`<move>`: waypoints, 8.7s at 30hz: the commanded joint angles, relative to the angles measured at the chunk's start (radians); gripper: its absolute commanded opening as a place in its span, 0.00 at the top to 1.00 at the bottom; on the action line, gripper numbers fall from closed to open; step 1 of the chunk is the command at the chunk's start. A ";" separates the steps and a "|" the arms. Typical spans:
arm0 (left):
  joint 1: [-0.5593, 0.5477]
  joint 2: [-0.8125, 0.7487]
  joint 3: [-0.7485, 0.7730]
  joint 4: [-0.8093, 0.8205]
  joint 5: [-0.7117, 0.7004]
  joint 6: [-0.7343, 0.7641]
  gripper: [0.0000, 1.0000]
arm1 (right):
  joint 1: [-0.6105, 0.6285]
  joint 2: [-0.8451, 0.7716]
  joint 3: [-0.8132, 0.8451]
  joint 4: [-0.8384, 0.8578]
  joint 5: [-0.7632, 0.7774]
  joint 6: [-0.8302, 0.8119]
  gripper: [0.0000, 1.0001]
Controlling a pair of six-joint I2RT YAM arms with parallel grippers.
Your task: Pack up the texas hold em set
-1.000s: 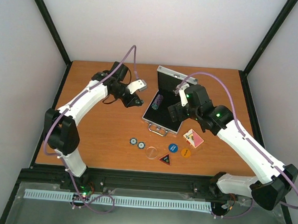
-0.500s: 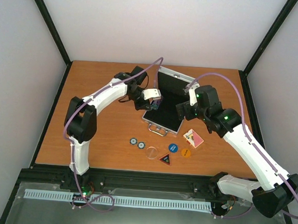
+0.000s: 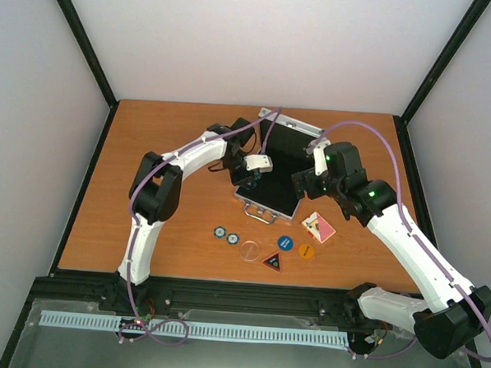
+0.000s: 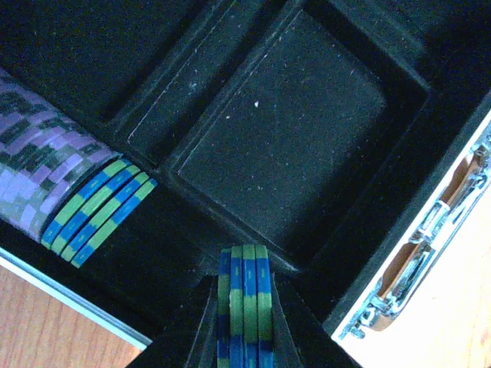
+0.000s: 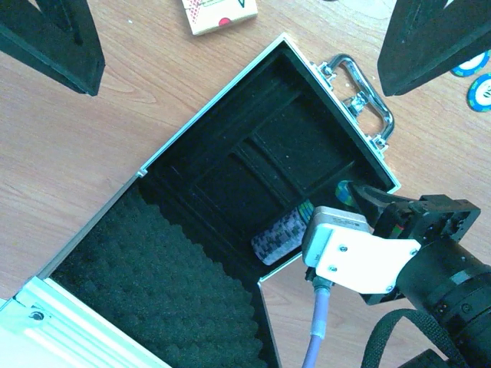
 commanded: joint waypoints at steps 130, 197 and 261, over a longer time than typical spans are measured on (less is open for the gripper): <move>-0.009 -0.478 -0.298 0.316 -0.148 -0.105 0.14 | -0.060 0.091 -0.044 0.085 -0.237 0.107 0.00; 0.117 -1.124 -0.734 0.326 -0.517 -0.752 0.00 | 0.167 0.814 0.240 0.233 -0.056 0.600 0.55; 0.117 -1.179 -0.797 0.330 -0.463 -0.739 0.00 | 0.167 0.888 0.273 0.341 0.014 0.757 0.95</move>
